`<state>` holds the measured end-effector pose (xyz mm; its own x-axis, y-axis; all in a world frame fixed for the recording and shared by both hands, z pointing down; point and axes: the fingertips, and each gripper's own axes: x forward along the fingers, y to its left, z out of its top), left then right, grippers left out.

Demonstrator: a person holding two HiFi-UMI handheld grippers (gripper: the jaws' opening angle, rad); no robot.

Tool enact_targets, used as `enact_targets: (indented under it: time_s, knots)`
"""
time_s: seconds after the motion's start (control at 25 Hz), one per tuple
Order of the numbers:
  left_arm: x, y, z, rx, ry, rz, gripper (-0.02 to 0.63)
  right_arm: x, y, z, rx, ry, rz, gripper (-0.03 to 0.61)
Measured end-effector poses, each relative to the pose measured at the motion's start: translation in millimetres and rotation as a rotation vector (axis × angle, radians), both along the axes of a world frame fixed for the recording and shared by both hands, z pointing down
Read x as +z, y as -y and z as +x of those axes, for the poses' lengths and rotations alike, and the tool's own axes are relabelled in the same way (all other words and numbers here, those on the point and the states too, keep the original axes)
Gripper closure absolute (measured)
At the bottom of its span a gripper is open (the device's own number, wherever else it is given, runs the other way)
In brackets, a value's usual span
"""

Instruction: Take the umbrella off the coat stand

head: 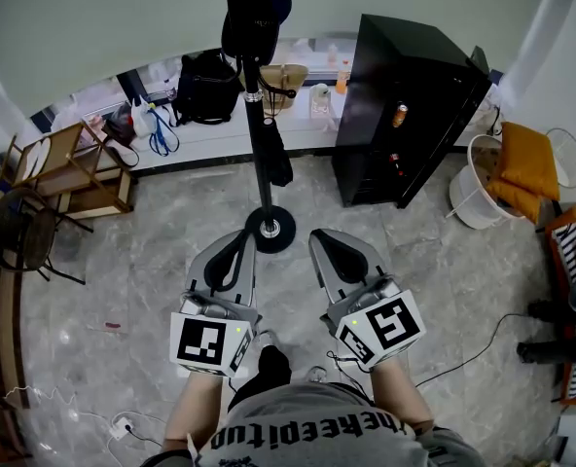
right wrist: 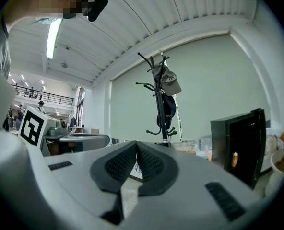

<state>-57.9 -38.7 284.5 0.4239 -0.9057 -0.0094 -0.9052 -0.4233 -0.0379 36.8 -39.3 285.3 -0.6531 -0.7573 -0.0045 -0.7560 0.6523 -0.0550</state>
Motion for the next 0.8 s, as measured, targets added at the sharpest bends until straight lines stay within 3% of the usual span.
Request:
enact_targets:
  time_s: [0.8]
  knots:
    - [1.5,61.7,-56.5,0.086,0.012,0.013,0.598,0.5,53.1,-58.4,0.079,0.012,0.006,0.566]
